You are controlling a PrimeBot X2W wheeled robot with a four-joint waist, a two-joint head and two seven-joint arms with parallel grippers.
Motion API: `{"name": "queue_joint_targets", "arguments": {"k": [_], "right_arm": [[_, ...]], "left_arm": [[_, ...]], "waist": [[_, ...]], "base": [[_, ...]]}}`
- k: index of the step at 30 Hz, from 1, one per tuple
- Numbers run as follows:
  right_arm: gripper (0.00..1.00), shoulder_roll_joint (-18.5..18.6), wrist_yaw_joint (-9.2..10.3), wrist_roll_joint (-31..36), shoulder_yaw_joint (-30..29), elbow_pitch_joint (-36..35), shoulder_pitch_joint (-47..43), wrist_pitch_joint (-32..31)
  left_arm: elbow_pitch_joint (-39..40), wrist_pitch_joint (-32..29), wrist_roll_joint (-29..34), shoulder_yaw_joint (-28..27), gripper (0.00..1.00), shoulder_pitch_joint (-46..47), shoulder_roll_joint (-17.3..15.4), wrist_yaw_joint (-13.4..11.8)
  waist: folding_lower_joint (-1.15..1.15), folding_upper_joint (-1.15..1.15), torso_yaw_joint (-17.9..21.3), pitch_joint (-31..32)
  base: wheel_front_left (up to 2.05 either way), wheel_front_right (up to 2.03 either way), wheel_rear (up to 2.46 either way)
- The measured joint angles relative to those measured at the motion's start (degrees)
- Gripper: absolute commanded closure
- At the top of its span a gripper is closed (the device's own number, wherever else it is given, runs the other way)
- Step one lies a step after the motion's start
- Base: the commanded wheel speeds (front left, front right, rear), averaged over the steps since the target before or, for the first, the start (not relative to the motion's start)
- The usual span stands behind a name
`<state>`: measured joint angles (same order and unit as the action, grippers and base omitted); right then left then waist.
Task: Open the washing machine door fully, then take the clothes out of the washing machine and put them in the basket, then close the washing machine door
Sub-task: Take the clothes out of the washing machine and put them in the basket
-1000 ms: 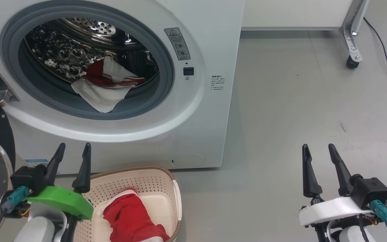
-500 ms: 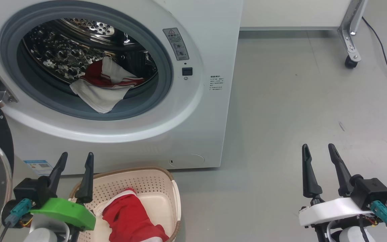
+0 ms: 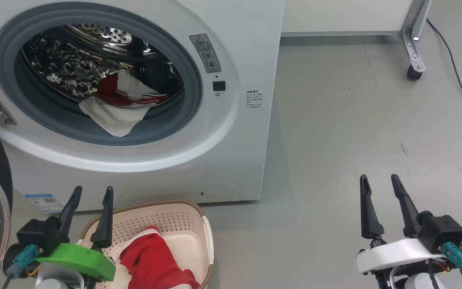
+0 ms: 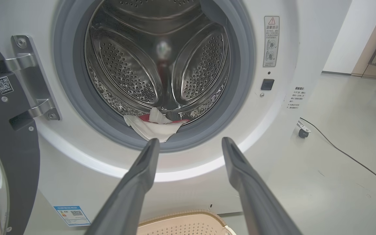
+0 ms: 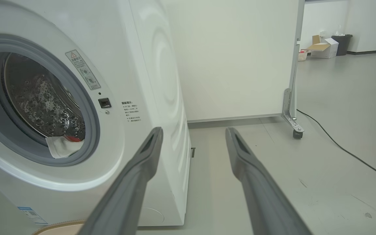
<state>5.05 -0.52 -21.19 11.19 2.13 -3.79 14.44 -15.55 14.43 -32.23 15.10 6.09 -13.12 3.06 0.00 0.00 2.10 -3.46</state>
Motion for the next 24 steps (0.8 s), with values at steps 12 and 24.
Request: {"name": "queue_joint_targets", "arguments": {"k": [12, 24], "right_arm": [[0.0, 0.0, -0.37, 0.0, 0.0, 0.0, 0.0, 0.0], [0.0, -0.5, -0.43, 0.0, 0.6, -0.3, -0.1, 0.0]], "left_arm": [[0.8, 0.0, 1.1, -0.6, 0.0, -1.6, 0.7, 0.0], [1.9, 0.0, 1.7, -2.0, 0.0, -2.5, 0.7, 0.2]], "waist": [[0.0, 0.0, 0.3, 0.1], [0.0, 0.0, 1.4, -0.7]], "base": [[0.0, 0.0, 0.0], [0.0, 0.0, 0.0]]}}
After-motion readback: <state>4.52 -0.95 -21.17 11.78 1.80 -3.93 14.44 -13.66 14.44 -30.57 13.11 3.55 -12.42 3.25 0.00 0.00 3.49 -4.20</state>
